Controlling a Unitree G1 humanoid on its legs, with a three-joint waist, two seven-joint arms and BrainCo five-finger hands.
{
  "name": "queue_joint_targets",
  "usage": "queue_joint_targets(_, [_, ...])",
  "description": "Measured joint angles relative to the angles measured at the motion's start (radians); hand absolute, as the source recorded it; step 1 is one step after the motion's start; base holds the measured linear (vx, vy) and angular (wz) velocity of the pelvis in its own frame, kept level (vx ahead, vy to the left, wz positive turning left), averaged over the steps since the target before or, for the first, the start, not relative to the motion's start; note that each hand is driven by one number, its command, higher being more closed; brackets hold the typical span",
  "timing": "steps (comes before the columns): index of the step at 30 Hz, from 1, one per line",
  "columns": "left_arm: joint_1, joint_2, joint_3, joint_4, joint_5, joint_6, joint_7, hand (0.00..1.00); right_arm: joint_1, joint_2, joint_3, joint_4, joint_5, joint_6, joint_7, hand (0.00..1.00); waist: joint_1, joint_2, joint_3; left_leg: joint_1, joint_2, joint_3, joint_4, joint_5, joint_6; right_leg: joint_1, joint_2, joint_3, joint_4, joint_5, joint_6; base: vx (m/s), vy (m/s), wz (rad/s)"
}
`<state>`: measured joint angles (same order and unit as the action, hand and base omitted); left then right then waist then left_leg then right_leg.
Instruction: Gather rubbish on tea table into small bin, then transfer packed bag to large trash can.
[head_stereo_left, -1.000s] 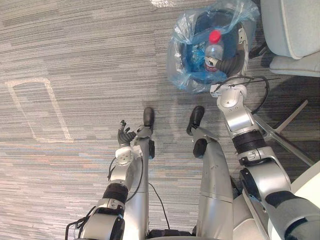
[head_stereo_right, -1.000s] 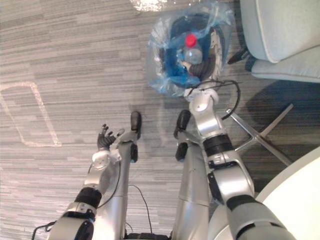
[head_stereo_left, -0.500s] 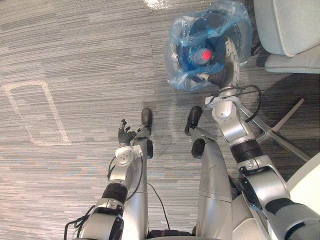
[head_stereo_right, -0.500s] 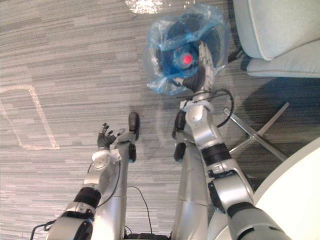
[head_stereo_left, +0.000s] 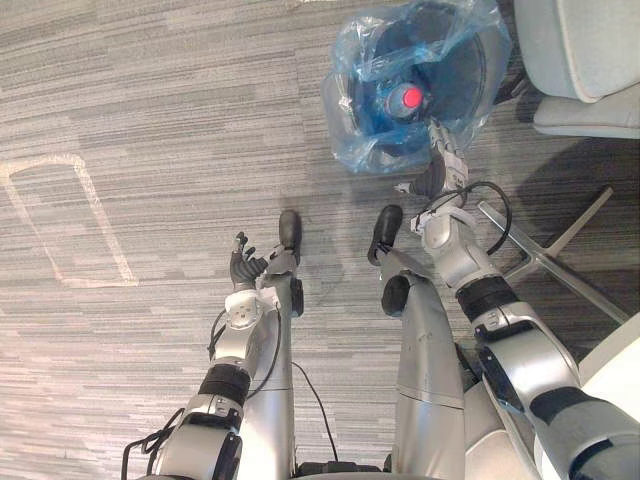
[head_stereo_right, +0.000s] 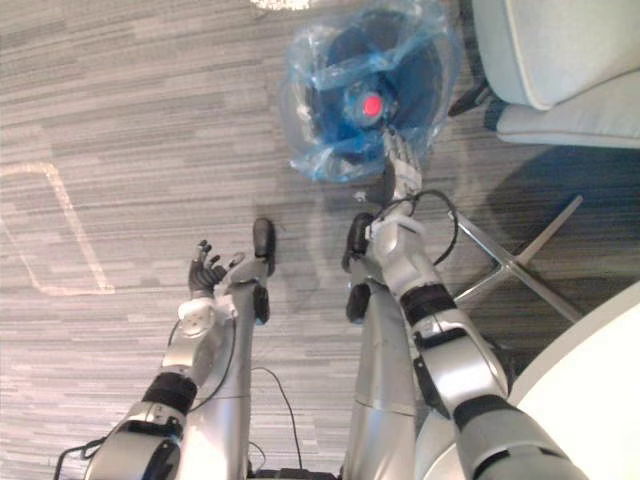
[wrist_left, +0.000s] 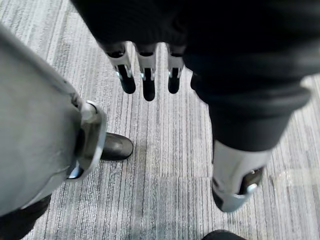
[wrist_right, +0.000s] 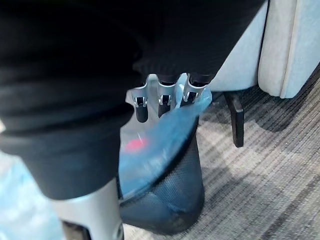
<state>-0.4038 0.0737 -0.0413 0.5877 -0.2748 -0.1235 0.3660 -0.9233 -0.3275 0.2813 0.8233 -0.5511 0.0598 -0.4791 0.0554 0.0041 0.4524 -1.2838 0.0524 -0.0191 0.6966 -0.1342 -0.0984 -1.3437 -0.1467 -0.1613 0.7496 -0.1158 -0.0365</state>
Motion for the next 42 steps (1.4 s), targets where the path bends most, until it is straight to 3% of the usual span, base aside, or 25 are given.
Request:
queue_joint_targets(4, [0.0,-0.002,-0.017,-0.025,-0.005,-0.001,0.001,0.0,-0.018,0.001,0.011,0.037,-0.023,0.009,0.001,0.0,0.003,0.0,0.0,-0.018,-0.016,-0.012,-0.017,0.017,-0.003,-0.023,-0.018,-0.011,0.016,-0.013,0.001,-0.02,-0.011,0.24])
queue_joint_targets(5, [0.0,-0.001,-0.017,-0.032,-0.008,-0.001,0.001,0.0,-0.029,0.003,0.018,0.057,-0.04,0.01,0.002,1.0,0.002,0.0,0.0,-0.025,-0.016,-0.019,-0.017,0.018,-0.004,-0.025,-0.021,-0.02,0.018,-0.015,-0.001,-0.02,-0.011,0.17])
queue_joint_targets(17, [0.001,-0.011,-0.015,-0.075,-0.041,-0.003,0.001,0.0,-0.036,0.014,0.046,0.065,-0.073,0.024,0.007,1.0,0.004,0.001,-0.01,-0.074,-0.03,-0.031,0.008,0.021,-0.004,-0.069,-0.04,-0.028,0.06,-0.034,0.007,-0.01,-0.002,0.08])
queue_joint_targets(29, [0.001,-0.011,-0.003,-0.081,-0.041,0.003,0.0,0.0,0.059,0.052,0.01,-0.072,0.013,0.025,0.005,1.0,0.003,0.001,-0.01,-0.077,-0.019,-0.036,0.055,0.016,0.002,-0.052,-0.026,-0.03,0.066,-0.032,0.007,-0.03,0.002,-0.05])
queue_joint_targets(42, [0.048,-0.028,0.011,0.056,-0.039,0.044,-0.024,0.0,0.219,0.117,-0.009,-0.232,0.116,0.017,0.006,1.0,0.003,-0.005,-0.015,0.148,0.023,-0.017,-0.019,0.013,0.007,0.187,0.012,-0.048,-0.06,0.01,-0.002,-0.02,-0.01,-0.12])
